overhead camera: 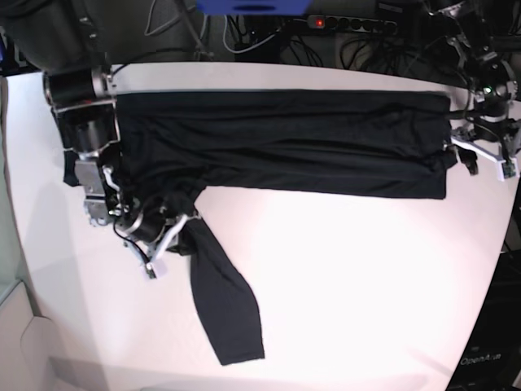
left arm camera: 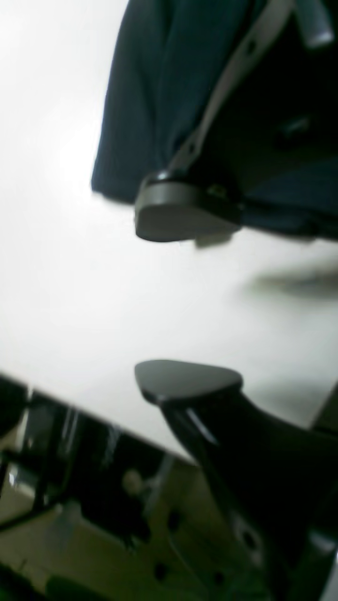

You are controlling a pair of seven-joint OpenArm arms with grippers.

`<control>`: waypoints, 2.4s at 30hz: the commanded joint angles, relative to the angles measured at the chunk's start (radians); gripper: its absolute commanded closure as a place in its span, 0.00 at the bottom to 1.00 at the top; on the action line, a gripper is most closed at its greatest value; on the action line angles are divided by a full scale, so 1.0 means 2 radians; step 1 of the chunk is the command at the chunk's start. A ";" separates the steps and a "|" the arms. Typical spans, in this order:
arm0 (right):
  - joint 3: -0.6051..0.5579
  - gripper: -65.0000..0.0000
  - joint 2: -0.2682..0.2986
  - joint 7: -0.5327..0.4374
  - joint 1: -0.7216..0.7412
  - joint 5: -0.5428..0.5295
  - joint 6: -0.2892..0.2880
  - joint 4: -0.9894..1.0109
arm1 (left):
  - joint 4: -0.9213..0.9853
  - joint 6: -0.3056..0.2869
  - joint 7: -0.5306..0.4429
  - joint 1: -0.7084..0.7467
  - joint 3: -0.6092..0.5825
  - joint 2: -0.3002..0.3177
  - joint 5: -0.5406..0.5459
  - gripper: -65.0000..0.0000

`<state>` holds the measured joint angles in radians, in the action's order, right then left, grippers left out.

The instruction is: Fold the T-shirt properly

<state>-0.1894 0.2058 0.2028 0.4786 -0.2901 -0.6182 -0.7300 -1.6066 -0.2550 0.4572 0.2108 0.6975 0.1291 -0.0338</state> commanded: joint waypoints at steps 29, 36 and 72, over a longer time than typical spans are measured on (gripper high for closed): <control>-0.029 1.00 -0.116 0.175 -0.319 -0.011 -0.004 -0.510 | -0.010 0.000 -0.013 0.009 -0.003 0.006 0.006 0.40; -0.065 1.00 -0.116 0.149 -0.346 -0.011 -0.002 -0.509 | -0.010 0.000 -0.013 0.009 -0.002 0.005 0.006 0.40; 0.150 0.60 0.014 0.199 -0.365 -0.011 0.000 -0.564 | -0.060 -0.084 -0.013 -0.116 -0.270 -0.024 0.001 0.40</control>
<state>0.1127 0.2272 0.6186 -0.2550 -0.2955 -0.6147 -1.8408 -1.7153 -0.4255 0.4458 -0.0132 0.1505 0.0837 -0.0383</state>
